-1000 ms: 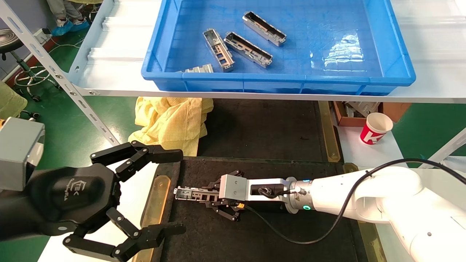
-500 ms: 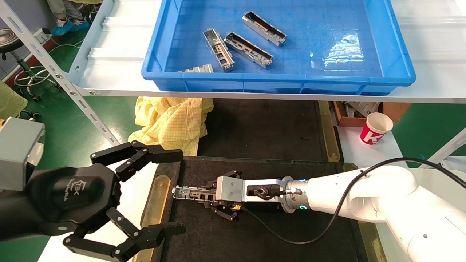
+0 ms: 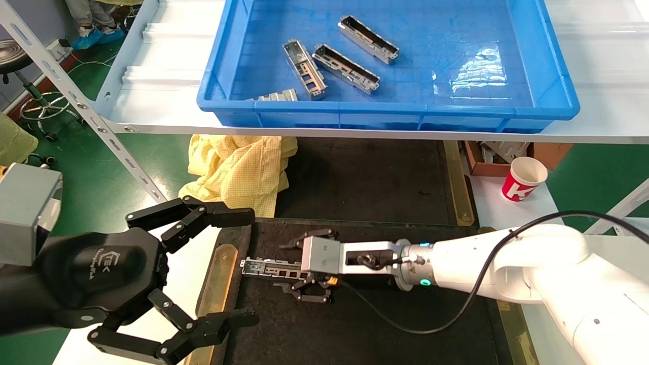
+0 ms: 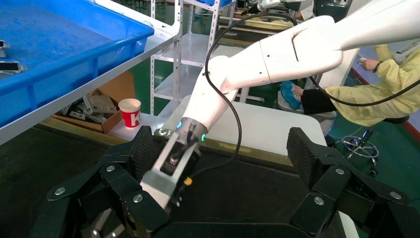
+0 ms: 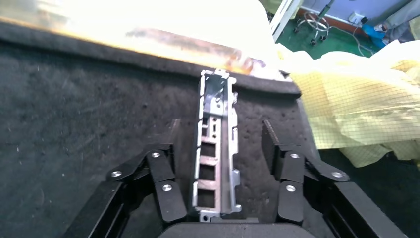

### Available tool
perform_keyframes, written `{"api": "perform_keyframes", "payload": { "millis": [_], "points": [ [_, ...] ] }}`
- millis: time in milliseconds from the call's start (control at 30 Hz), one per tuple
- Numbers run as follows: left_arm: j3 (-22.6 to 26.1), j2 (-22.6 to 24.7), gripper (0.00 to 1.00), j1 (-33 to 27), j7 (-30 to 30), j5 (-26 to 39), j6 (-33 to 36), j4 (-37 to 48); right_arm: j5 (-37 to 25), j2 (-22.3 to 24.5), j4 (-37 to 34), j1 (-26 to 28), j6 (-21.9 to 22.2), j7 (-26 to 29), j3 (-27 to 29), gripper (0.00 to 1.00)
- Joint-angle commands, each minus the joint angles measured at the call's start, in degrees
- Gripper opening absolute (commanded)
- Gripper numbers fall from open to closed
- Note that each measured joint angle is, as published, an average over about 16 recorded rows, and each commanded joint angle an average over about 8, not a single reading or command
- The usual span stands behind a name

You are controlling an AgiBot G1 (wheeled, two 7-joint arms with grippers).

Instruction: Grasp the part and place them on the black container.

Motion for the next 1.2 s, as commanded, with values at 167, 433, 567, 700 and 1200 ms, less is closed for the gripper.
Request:
{"api": "perform_keyframes", "payload": {
  "millis": [167, 433, 567, 700, 1200],
  "points": [
    [0.0, 0.0, 1.0, 0.0, 0.0, 0.0, 0.0, 0.0, 3.28, 0.97, -2.76, 1.1, -4.81, 1.37, 1.04, 1.0],
    [-0.01, 0.0, 1.0, 0.02, 0.01, 0.0, -0.02, 0.02, 6.43, 2.09, -5.48, 1.4, -9.14, 2.83, 2.61, 1.0],
    [0.0, 0.0, 1.0, 0.01, 0.0, 0.0, -0.02, 0.02, 6.03, 1.89, -5.06, 1.37, -8.53, 2.59, 2.41, 1.0],
    [0.0, 0.0, 1.0, 0.01, 0.0, -0.01, -0.02, 0.02, 5.65, 2.17, -4.22, 1.12, -8.17, 2.85, 2.6, 1.0],
    [0.0, 0.0, 1.0, 0.01, 0.01, -0.01, -0.02, 0.02, 5.87, 11.0, 9.5, -4.51, -10.69, 12.77, 11.69, 1.0]
  ]
}}
